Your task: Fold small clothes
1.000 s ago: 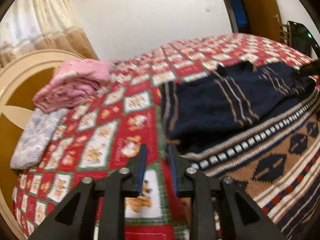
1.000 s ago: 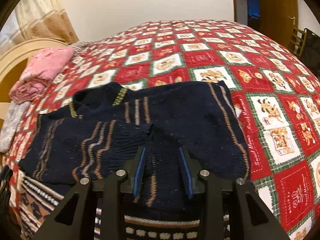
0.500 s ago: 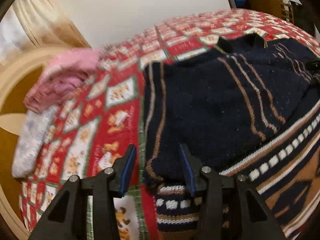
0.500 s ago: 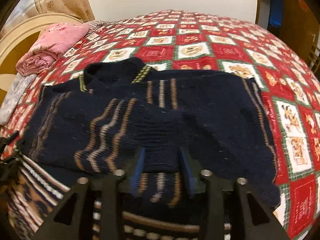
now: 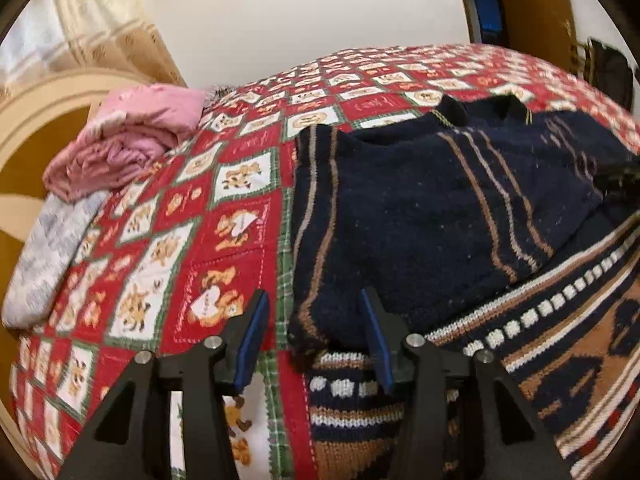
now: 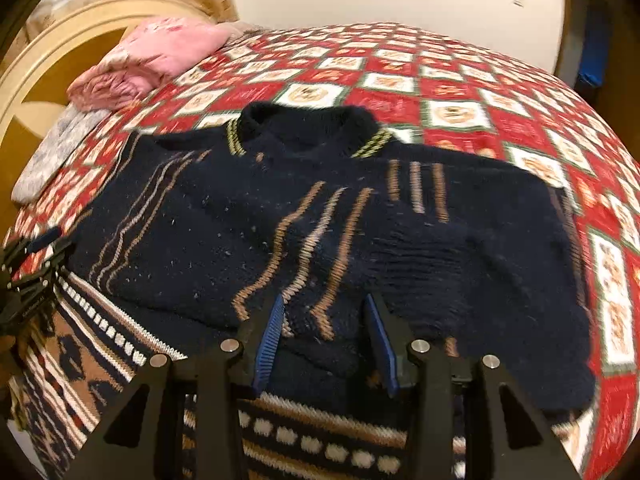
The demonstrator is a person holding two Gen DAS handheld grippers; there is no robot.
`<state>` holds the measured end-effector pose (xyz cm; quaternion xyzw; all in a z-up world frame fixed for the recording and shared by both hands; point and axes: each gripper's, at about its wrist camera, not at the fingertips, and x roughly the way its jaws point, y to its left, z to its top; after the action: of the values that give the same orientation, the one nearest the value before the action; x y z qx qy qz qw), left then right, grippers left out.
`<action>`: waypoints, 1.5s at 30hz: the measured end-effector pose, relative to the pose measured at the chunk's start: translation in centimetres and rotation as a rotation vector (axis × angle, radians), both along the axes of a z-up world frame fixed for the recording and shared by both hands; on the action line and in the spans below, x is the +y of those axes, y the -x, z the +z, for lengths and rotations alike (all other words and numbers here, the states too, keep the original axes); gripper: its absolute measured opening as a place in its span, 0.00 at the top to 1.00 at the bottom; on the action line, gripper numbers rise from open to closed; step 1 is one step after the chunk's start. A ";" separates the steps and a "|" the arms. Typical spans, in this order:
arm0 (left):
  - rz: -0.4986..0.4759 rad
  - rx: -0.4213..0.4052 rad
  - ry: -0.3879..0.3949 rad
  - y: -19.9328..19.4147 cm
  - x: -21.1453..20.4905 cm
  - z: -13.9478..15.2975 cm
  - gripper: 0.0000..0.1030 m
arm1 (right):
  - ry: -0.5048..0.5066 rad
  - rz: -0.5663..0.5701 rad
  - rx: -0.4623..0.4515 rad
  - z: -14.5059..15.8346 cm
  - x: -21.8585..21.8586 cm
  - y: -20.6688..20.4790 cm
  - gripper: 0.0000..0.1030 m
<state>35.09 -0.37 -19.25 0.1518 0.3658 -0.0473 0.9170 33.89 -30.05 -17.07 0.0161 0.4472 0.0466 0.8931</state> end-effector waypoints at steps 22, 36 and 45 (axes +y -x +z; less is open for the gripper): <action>0.031 0.039 -0.021 5.3 -0.1 -0.1 0.22 | 0.072 -0.063 0.013 -2.0 -2.2 8.2 0.54; 0.039 0.062 0.040 10.7 0.3 -0.1 0.22 | 0.108 -0.123 -0.007 -2.1 -2.7 15.8 0.48; 0.066 0.070 0.098 12.9 1.0 -0.2 0.22 | 0.108 -0.164 -0.013 -2.1 -3.1 16.5 0.46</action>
<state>22.21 0.60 -19.42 0.0931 0.3999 -0.0404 0.9109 17.41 -33.18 -19.14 0.0039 0.4406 -0.0507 0.8963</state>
